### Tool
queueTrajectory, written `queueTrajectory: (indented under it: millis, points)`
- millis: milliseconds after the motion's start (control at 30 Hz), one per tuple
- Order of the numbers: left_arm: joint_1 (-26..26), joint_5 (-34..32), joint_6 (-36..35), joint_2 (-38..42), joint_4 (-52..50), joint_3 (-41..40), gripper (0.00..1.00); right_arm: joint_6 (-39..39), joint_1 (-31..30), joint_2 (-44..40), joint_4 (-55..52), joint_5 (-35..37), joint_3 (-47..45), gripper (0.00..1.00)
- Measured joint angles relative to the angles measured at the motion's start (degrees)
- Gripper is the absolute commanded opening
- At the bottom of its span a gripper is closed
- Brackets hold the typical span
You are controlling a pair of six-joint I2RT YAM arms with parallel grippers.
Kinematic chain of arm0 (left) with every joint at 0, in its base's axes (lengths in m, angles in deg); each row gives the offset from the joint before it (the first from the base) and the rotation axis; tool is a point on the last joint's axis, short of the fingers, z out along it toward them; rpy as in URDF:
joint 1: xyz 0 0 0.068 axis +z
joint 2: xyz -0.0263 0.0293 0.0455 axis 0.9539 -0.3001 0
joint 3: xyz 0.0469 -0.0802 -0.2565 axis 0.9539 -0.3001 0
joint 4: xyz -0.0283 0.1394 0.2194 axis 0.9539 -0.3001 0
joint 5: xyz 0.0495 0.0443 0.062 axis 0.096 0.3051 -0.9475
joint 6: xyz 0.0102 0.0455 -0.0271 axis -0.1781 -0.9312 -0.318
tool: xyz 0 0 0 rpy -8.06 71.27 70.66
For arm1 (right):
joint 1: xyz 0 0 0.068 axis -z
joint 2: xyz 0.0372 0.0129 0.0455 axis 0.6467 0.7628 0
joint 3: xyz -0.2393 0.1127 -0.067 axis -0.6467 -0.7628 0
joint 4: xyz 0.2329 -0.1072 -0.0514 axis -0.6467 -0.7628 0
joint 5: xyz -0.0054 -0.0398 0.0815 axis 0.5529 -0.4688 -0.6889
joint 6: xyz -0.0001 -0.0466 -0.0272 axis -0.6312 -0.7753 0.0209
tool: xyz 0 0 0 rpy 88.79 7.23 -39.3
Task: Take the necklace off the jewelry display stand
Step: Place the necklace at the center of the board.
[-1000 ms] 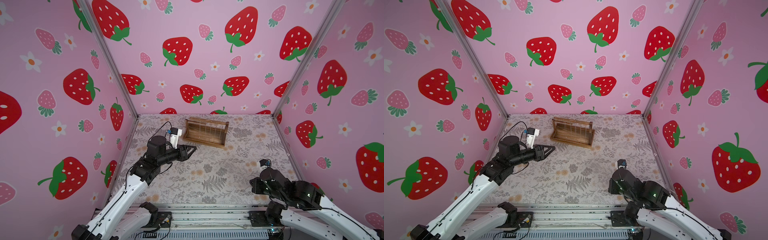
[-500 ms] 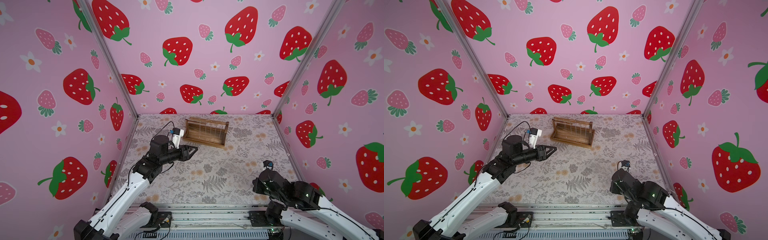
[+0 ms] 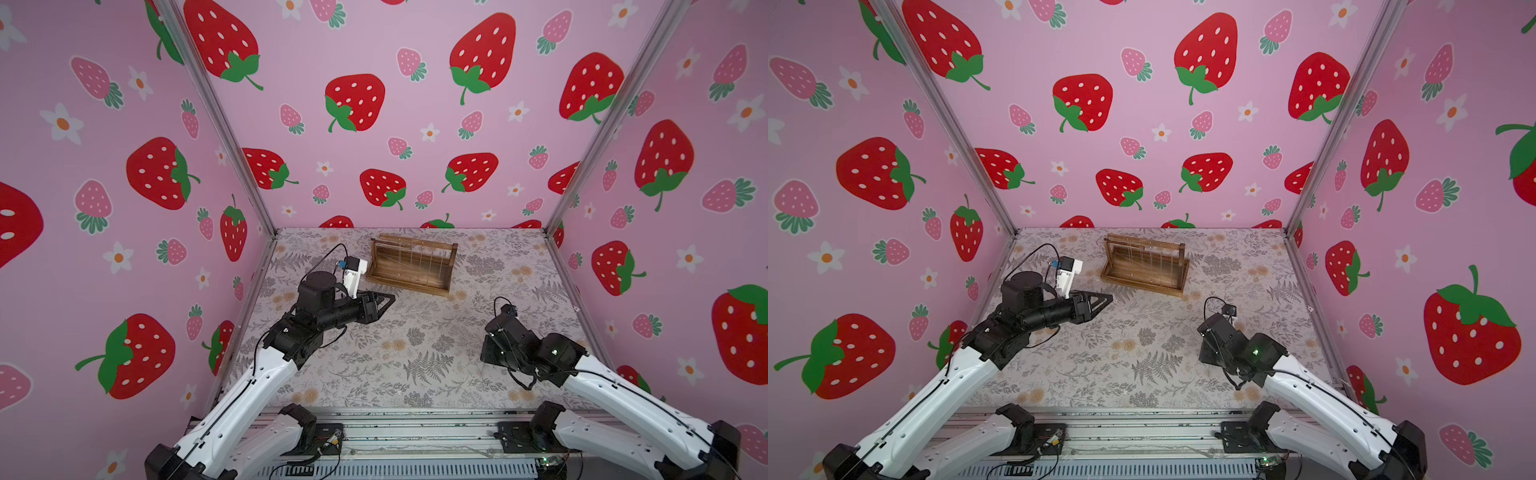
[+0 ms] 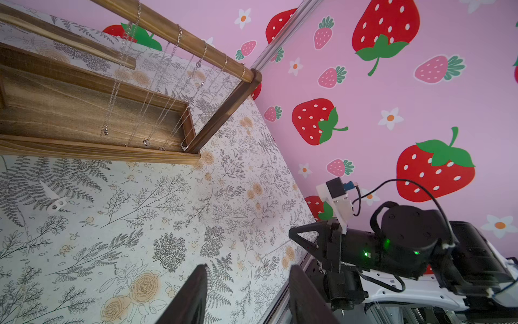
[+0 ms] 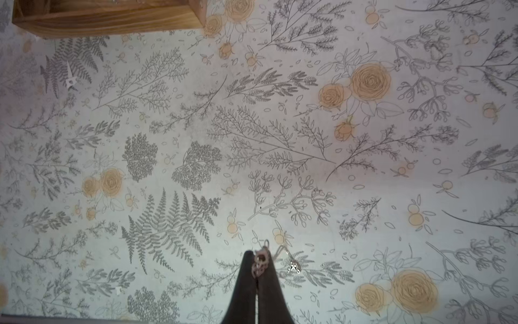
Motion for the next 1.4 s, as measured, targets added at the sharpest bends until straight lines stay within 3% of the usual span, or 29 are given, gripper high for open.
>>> queueTrajectory:
  millis: [200,533,1400]
  points:
    - [0.0,0.0,-1.1,-0.4,-1.0,0.0,0.49,-5.0,7.9,10.1,10.4,-4.3,-1.9,0.0]
    - [0.0,0.2,-1.7,-1.7,-1.1,0.0,0.49,-8.5,11.0,22.2,21.2,-7.8,-2.1,0.0]
    - [0.0,0.7,-2.6,-2.2,-1.6,0.0,0.49,-9.4,13.6,31.6,27.5,-6.2,-1.4,0.0]
